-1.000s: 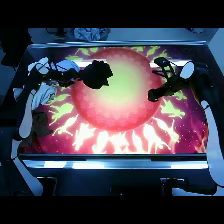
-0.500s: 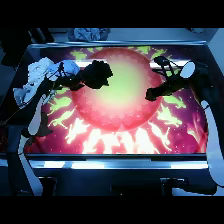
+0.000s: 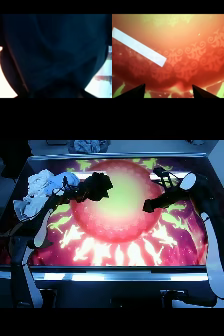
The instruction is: Fold the shirts.
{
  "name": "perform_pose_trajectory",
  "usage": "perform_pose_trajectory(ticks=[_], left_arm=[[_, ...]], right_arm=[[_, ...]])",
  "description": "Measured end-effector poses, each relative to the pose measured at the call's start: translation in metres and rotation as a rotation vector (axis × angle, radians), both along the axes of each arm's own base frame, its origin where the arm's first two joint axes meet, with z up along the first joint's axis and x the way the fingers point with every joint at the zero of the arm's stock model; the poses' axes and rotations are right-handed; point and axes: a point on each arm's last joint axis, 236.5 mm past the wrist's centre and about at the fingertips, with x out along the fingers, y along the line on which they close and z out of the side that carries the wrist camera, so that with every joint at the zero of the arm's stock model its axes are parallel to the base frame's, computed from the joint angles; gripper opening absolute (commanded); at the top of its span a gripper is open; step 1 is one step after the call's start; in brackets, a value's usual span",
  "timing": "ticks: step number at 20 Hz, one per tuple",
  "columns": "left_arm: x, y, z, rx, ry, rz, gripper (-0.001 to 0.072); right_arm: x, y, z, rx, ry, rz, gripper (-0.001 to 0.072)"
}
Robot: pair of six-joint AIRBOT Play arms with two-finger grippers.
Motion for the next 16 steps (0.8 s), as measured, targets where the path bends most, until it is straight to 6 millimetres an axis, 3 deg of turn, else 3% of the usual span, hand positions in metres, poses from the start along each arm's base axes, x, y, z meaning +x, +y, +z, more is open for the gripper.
perform_pose_trajectory(ticks=[1,2,7,9,11,12,14,16], left_arm=[[0.001,-0.001,0.001,-0.017,0.001,0.010,0.0147],[0.003,-0.003,0.002,-0.035,0.001,0.017,0.0032],[0.005,-0.007,0.009,-0.103,0.011,0.036,0.0027],[0.005,-0.005,0.028,-0.137,-0.030,0.013,0.0026],[0.008,-0.001,0.079,-0.182,-0.151,-0.018,0.0026],[0.005,0.000,0.115,-0.201,-0.232,-0.049,0.0026],[-0.015,-0.006,0.202,-0.232,-0.414,-0.130,0.0026],[-0.057,-0.019,0.296,-0.249,-0.599,-0.235,0.0027]], right_arm=[[0.000,0.002,0.001,0.009,0.001,0.001,0.0678],[0.000,0.004,0.001,0.018,0.001,0.001,0.0678],[0.000,0.010,0.004,0.049,0.000,0.002,0.0678],[0.002,0.010,0.007,0.050,-0.010,0.003,0.0678],[0.005,0.010,0.016,0.043,-0.045,0.026,0.0678],[0.008,0.010,0.026,0.036,-0.078,0.044,0.0678],[0.014,0.008,0.055,0.013,-0.170,0.076,0.0677],[0.016,0.001,0.097,-0.030,-0.288,0.094,0.0677]])
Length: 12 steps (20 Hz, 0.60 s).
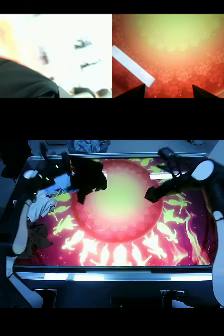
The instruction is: Fold the shirts.
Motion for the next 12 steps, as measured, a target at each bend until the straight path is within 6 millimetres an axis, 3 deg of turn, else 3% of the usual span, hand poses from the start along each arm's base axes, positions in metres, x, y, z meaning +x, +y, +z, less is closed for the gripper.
perform_pose_trajectory(ticks=[3,4,6,7,9,12], left_arm=[[-0.089,-0.021,0.128,0.012,-0.280,-0.098,0.0027],[-0.119,-0.028,0.159,0.031,-0.355,-0.118,0.0027],[-0.164,-0.037,0.192,0.111,-0.453,-0.132,0.0027],[-0.182,-0.042,0.201,0.161,-0.477,-0.135,0.0028],[-0.208,-0.055,0.194,0.277,-0.475,-0.162,0.0029],[-0.224,-0.077,0.135,0.464,-0.367,-0.252,0.0029]], right_arm=[[-0.010,-0.018,0.080,-0.074,-0.209,-0.018,0.0677],[-0.019,-0.025,0.107,-0.097,-0.276,-0.031,0.0677],[-0.042,-0.036,0.155,-0.129,-0.396,-0.055,0.0677],[-0.058,-0.040,0.174,-0.143,-0.439,-0.063,0.0677],[-0.089,-0.046,0.199,-0.156,-0.485,-0.075,0.0677],[-0.130,-0.052,0.198,-0.171,-0.423,-0.082,0.0676]])
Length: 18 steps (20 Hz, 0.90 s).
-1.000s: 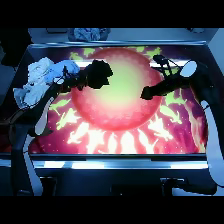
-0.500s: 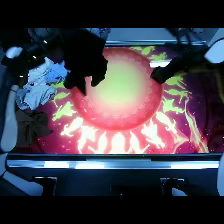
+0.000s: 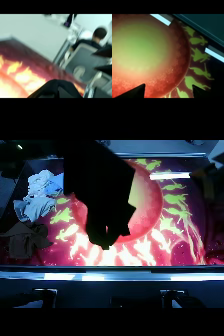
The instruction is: Fold the shirts.
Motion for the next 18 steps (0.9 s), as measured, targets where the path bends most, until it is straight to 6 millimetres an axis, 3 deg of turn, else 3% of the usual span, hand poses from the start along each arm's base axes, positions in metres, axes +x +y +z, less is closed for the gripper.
perform_pose_trajectory(ticks=[2,3,6,7,8,9,11,12,14,16,18], left_arm=[[-0.008,-0.021,-0.061,0.124,0.117,-0.047,0.0030],[-0.013,-0.033,-0.095,0.179,0.179,-0.077,0.0030],[-0.032,-0.072,-0.208,0.309,0.399,-0.152,0.0048],[-0.042,-0.086,-0.240,0.338,0.466,-0.176,0.0271],[-0.052,-0.101,-0.271,0.362,0.544,-0.192,0.0640],[-0.061,-0.110,-0.295,0.383,0.609,-0.204,0.0688],[-0.064,-0.119,-0.319,0.400,0.691,-0.200,0.0682],[-0.059,-0.115,-0.323,0.411,0.709,-0.187,0.0682],[-0.033,-0.086,-0.321,0.445,0.710,-0.113,0.0682],[-0.008,-0.033,-0.318,0.521,0.706,-0.016,0.0682],[0.002,0.025,-0.325,0.605,0.744,0.074,0.0679]], right_arm=[[-0.021,-0.002,-0.021,-0.003,0.114,-0.005,0.0671],[-0.028,-0.003,-0.034,-0.010,0.178,-0.007,0.0625],[-0.035,-0.006,-0.074,-0.031,0.343,-0.014,0.0609],[-0.031,-0.007,-0.088,-0.039,0.386,-0.018,0.0610],[-0.025,-0.009,-0.101,-0.049,0.426,-0.021,0.0614],[-0.018,-0.010,-0.113,-0.059,0.459,-0.025,0.0622],[0.004,-0.012,-0.138,-0.072,0.513,-0.035,0.0623],[0.018,-0.013,-0.151,-0.077,0.532,-0.038,0.0644],[0.041,-0.012,-0.179,-0.084,0.581,-0.038,0.0664],[0.054,-0.003,-0.213,-0.072,0.673,-0.003,0.0698],[0.054,0.017,-0.249,-0.031,0.795,0.086,0.0698]])
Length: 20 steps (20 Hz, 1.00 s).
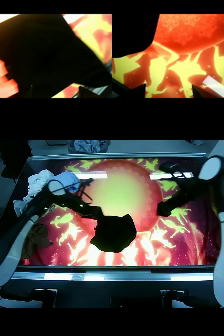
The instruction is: Fold the shirts.
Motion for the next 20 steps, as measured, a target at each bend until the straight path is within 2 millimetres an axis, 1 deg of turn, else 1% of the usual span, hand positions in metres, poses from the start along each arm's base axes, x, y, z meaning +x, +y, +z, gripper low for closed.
perform_pose_trajectory(ticks=[1,2,3,4,5,6,8,10,12,13,14,15,16,20], left_arm=[[-0.004,0.026,-0.007,0.046,0.031,0.025,0.0678],[-0.011,0.042,-0.014,0.069,0.063,0.043,0.0678],[-0.022,0.055,-0.026,0.092,0.104,0.059,0.0678],[-0.033,0.062,-0.040,0.107,0.144,0.070,0.0678],[-0.045,0.062,-0.053,0.101,0.175,0.074,0.0678],[-0.056,0.057,-0.065,0.086,0.203,0.076,0.0678],[-0.071,0.047,-0.090,0.071,0.232,0.085,0.0678],[-0.078,0.035,-0.111,0.067,0.230,0.096,0.0678],[-0.080,0.023,-0.125,0.061,0.222,0.104,0.0669],[-0.079,0.021,-0.132,0.066,0.213,0.110,0.0603],[-0.078,0.018,-0.137,0.065,0.208,0.118,0.0415],[-0.075,0.015,-0.142,0.064,0.200,0.130,0.0099],[-0.076,0.014,-0.146,0.068,0.201,0.131,0.0032],[-0.071,0.012,-0.149,0.064,0.185,0.149,0.0031]], right_arm=[[-0.003,0.012,-0.016,0.046,0.055,0.038,0.0697],[-0.007,0.023,-0.031,0.087,0.102,0.069,0.0697],[-0.012,0.033,-0.047,0.129,0.147,0.097,0.0697],[-0.018,0.042,-0.059,0.168,0.181,0.118,0.0698],[-0.023,0.050,-0.071,0.206,0.208,0.133,0.0698],[-0.031,0.057,-0.083,0.240,0.245,0.150,0.0699],[-0.042,0.067,-0.099,0.296,0.287,0.170,0.0703],[-0.050,0.073,-0.109,0.325,0.312,0.180,0.0718],[-0.052,0.075,-0.115,0.337,0.319,0.177,0.0718],[-0.050,0.076,-0.117,0.342,0.310,0.168,0.0719],[-0.048,0.076,-0.120,0.341,0.304,0.159,0.0719],[-0.044,0.077,-0.122,0.343,0.291,0.143,0.0719],[-0.040,0.077,-0.125,0.344,0.279,0.132,0.0719],[-0.020,0.077,-0.139,0.344,0.236,0.070,0.0718]])
